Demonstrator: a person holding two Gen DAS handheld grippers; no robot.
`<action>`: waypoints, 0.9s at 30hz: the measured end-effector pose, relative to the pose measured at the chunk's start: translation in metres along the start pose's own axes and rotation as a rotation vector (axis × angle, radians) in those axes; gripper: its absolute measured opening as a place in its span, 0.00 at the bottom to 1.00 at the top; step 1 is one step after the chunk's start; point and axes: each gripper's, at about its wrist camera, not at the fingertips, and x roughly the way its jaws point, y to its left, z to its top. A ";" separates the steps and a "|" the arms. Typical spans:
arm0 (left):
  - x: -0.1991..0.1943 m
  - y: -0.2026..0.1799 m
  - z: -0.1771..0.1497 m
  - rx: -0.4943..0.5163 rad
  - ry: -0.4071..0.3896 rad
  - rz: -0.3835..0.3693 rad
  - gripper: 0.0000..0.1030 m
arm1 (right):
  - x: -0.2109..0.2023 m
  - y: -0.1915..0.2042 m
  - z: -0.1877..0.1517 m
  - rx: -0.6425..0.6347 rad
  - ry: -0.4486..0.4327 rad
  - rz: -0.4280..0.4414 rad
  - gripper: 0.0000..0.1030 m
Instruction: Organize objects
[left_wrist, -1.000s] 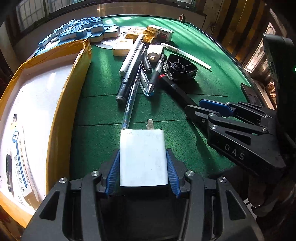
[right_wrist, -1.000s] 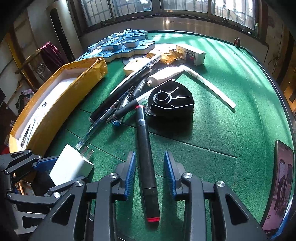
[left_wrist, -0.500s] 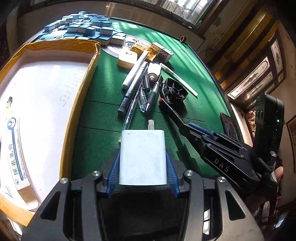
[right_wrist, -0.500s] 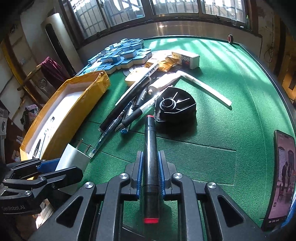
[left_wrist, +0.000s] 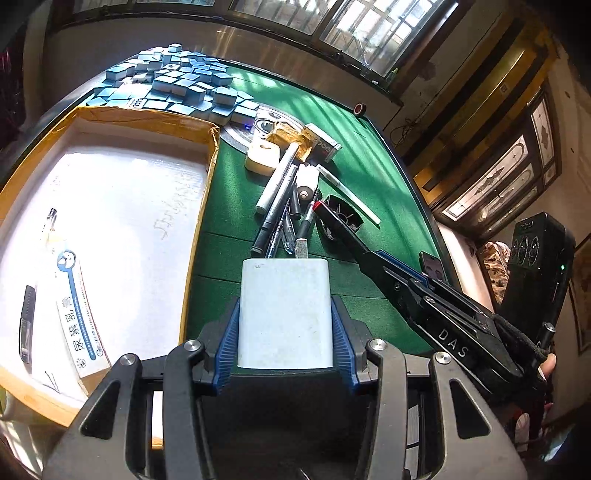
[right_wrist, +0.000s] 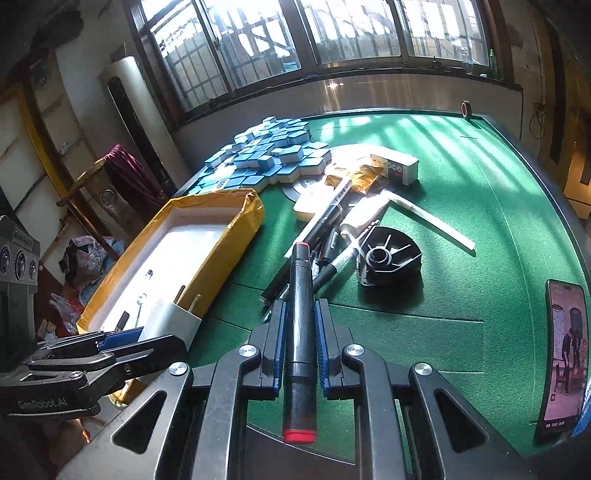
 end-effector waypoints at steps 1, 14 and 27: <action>-0.003 0.004 0.002 -0.009 -0.004 -0.003 0.43 | 0.000 0.005 0.001 -0.007 -0.002 0.011 0.13; -0.063 0.087 0.027 -0.146 -0.115 0.070 0.43 | 0.033 0.077 0.012 -0.124 0.048 0.147 0.13; -0.071 0.176 0.024 -0.185 -0.074 0.246 0.44 | 0.080 0.128 0.014 -0.180 0.136 0.201 0.13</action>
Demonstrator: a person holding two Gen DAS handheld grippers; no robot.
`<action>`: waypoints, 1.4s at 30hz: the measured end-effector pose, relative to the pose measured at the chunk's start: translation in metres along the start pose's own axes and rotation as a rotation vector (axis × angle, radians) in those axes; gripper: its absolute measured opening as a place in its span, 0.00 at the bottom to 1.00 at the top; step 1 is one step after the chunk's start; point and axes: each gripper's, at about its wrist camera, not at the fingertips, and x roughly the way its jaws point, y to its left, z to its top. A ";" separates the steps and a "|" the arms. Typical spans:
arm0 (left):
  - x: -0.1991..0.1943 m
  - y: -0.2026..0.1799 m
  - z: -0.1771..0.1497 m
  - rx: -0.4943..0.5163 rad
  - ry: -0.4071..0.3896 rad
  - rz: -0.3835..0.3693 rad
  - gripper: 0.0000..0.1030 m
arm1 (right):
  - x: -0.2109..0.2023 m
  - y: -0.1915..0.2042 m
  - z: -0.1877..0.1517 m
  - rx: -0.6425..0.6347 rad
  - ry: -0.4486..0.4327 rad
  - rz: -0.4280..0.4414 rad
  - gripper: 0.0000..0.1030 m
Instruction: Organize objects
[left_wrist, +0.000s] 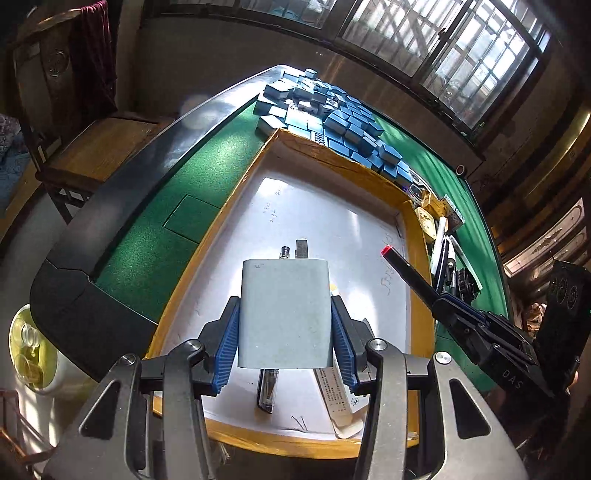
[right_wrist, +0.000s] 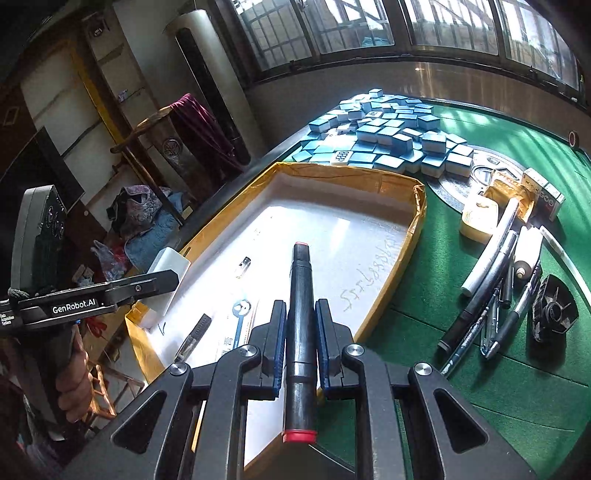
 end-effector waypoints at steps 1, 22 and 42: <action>0.003 0.003 -0.002 0.004 0.009 0.009 0.43 | 0.004 0.002 0.000 -0.003 0.008 -0.003 0.13; 0.035 -0.005 -0.015 0.182 0.128 0.252 0.44 | 0.046 0.021 0.000 -0.054 0.095 -0.062 0.13; 0.038 -0.027 -0.023 0.236 0.078 0.440 0.46 | 0.031 0.013 -0.008 -0.015 0.067 -0.014 0.14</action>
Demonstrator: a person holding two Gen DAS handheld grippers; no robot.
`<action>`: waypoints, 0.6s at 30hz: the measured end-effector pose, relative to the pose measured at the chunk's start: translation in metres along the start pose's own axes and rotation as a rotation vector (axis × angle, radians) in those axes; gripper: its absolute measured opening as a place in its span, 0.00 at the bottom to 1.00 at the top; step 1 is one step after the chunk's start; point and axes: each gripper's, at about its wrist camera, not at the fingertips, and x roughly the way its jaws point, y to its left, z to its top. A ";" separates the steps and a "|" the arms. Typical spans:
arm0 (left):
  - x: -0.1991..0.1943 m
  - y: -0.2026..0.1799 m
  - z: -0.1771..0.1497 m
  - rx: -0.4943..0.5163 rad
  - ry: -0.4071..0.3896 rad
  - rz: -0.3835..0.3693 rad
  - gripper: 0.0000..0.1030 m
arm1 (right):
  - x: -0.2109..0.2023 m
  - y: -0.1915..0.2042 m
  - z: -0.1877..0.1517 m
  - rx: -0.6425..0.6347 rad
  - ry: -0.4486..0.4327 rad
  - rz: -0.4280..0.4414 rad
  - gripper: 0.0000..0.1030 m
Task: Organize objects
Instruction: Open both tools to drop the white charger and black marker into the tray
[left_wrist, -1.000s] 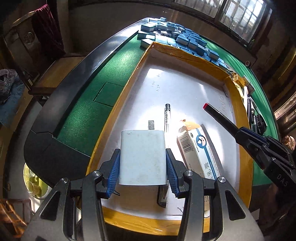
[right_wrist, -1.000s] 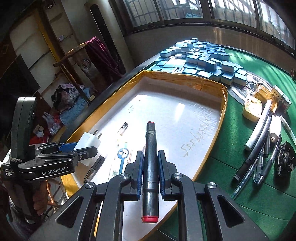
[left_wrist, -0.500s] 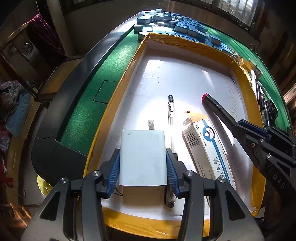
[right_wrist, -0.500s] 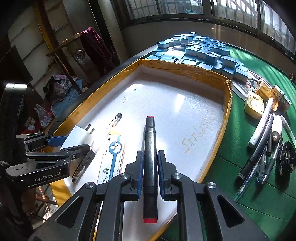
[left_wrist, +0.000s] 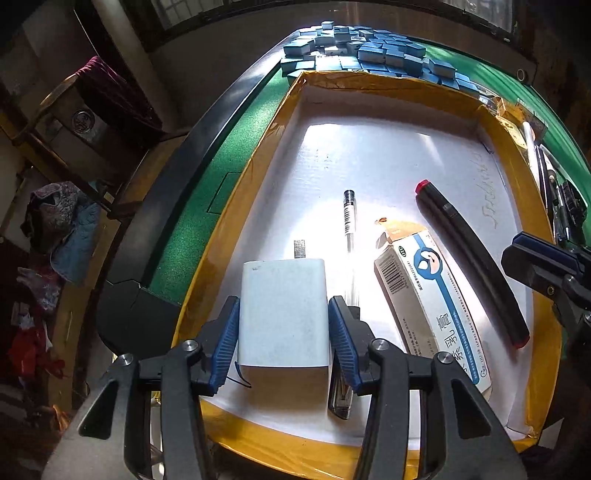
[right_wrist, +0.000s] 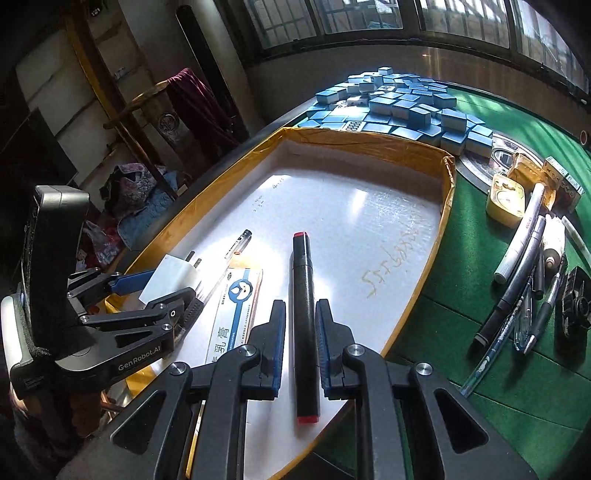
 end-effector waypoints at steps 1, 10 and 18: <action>-0.001 0.005 0.000 -0.036 -0.006 -0.030 0.46 | -0.002 -0.001 -0.001 0.003 -0.004 0.006 0.14; 0.003 0.026 0.002 -0.209 0.027 -0.187 0.58 | -0.024 -0.018 -0.010 0.034 -0.041 0.044 0.14; -0.008 0.025 0.002 -0.229 -0.014 -0.154 0.64 | -0.039 -0.028 -0.019 0.042 -0.064 0.061 0.14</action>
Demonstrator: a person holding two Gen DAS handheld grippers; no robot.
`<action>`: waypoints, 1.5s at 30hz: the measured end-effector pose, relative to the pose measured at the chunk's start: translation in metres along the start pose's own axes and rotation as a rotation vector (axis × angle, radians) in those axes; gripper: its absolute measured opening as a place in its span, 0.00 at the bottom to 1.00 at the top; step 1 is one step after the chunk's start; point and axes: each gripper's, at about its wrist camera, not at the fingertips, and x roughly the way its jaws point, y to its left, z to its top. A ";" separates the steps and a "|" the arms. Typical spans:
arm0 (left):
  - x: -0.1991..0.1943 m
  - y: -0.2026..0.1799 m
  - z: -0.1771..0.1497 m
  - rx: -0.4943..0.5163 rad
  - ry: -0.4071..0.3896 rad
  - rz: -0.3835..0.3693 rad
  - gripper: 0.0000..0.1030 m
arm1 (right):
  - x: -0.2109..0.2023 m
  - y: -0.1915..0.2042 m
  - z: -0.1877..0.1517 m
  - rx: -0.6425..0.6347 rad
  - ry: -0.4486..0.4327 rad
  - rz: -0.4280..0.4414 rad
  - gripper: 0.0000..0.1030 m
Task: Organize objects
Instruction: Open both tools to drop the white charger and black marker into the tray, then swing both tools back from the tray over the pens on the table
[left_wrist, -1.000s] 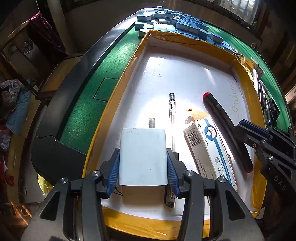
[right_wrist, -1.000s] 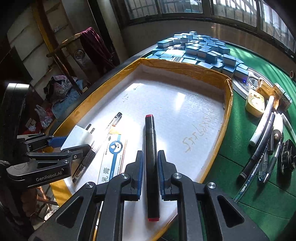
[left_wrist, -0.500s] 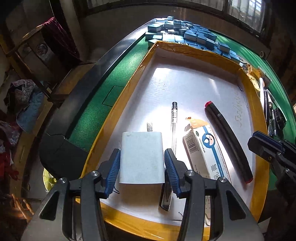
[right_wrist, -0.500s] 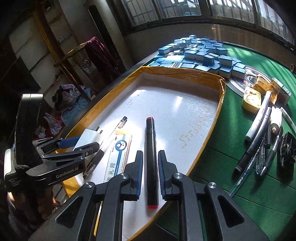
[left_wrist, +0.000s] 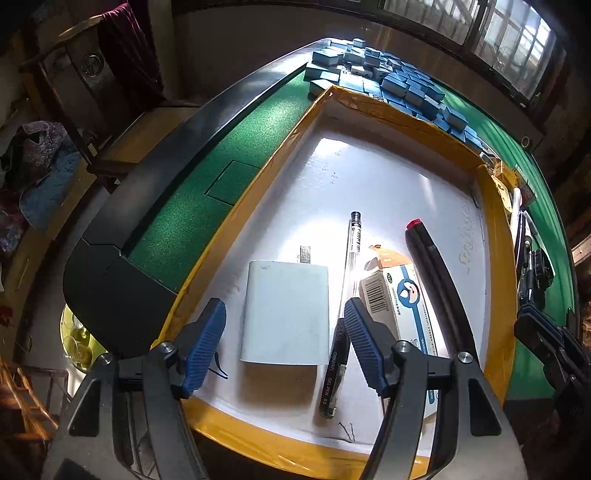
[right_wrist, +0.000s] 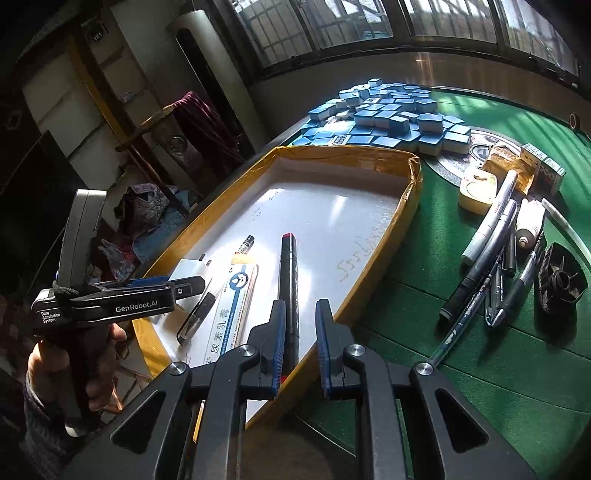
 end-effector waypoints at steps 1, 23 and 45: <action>-0.011 0.001 0.001 -0.016 -0.058 0.007 0.64 | -0.001 -0.002 -0.001 0.001 -0.002 -0.001 0.14; -0.046 -0.198 -0.019 0.336 -0.196 -0.258 0.81 | -0.073 -0.132 -0.046 0.276 -0.101 -0.120 0.59; 0.033 -0.300 -0.019 0.592 -0.039 -0.184 0.37 | -0.076 -0.157 -0.068 0.285 -0.049 -0.171 0.59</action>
